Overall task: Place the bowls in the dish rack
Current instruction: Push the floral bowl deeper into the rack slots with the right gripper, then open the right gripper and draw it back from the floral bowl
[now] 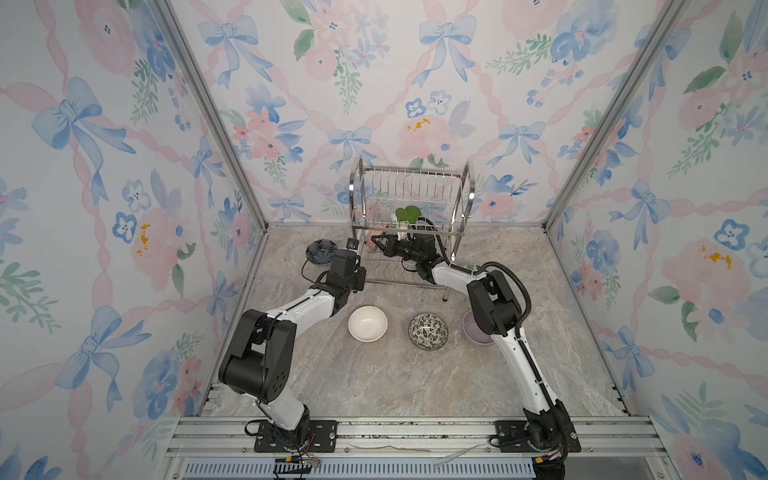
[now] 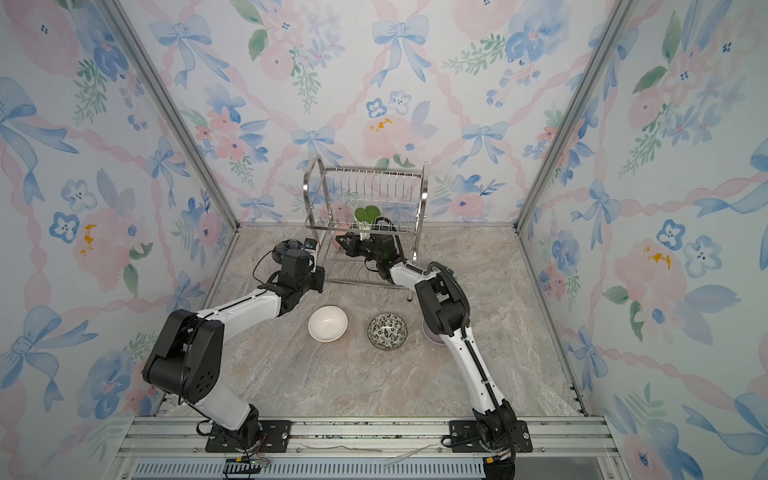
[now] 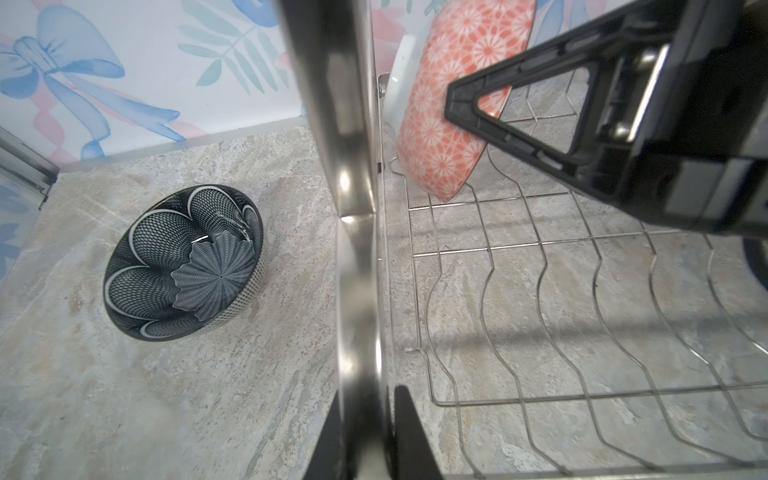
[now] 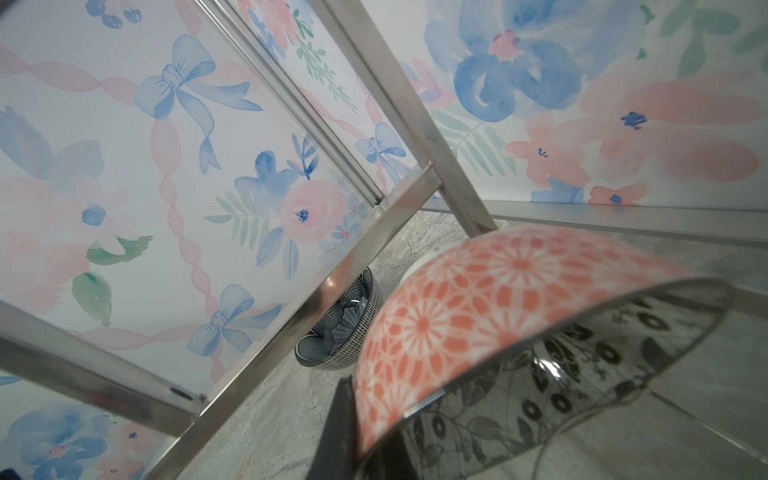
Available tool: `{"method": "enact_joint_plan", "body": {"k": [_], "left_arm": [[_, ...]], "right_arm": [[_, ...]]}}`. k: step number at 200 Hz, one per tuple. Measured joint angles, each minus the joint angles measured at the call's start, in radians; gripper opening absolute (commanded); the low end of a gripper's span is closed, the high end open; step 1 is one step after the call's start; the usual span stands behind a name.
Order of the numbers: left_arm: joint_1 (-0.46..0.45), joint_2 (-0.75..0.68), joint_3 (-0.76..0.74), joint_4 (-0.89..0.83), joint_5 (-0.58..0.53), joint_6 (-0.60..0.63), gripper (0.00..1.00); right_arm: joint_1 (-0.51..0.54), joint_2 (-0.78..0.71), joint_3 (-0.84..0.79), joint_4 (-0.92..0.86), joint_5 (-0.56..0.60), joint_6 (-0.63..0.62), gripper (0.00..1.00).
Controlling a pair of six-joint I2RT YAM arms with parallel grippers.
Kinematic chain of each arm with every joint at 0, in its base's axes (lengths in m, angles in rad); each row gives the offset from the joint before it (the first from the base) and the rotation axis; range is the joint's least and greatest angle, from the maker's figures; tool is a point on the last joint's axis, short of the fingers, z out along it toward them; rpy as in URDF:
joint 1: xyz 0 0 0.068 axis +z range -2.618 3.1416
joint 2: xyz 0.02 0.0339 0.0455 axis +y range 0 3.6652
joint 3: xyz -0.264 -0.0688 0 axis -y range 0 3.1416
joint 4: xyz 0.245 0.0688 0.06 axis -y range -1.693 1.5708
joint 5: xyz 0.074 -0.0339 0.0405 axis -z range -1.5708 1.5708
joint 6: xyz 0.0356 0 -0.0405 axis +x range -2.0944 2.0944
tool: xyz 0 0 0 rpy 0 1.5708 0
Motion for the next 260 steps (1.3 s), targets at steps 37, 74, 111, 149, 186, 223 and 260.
{"method": "enact_joint_plan", "body": {"k": [37, 74, 111, 149, 186, 223, 260], "left_arm": [[0.000, 0.000, 0.000, 0.000, 0.000, 0.000, 0.00], [0.000, 0.000, 0.002, -0.003, 0.000, -0.001, 0.00], [0.000, 0.000, 0.003, -0.006, -0.001, -0.004, 0.00], [-0.002, 0.000, 0.003, -0.007, -0.006, -0.005, 0.00], [-0.002, 0.000, 0.005, -0.010, -0.008, -0.005, 0.00], [-0.002, 0.000, 0.005, -0.010, -0.008, -0.005, 0.00], [-0.003, 0.000, 0.010, -0.019, -0.014, -0.014, 0.00]], "right_arm": [[0.000, 0.000, 0.003, -0.020, -0.006, -0.045, 0.12], [0.000, -0.004, -0.008, -0.042, -0.006, -0.063, 0.23], [0.002, -0.009, -0.051, -0.055, 0.005, -0.064, 0.30], [0.002, -0.042, -0.092, -0.066, 0.023, -0.066, 0.31], [0.003, -0.092, -0.142, -0.063, 0.032, -0.066, 0.32], [0.008, -0.108, -0.151, -0.060, 0.035, -0.066, 0.32], [0.011, -0.148, -0.211, -0.038, 0.049, -0.062, 0.33]]}}
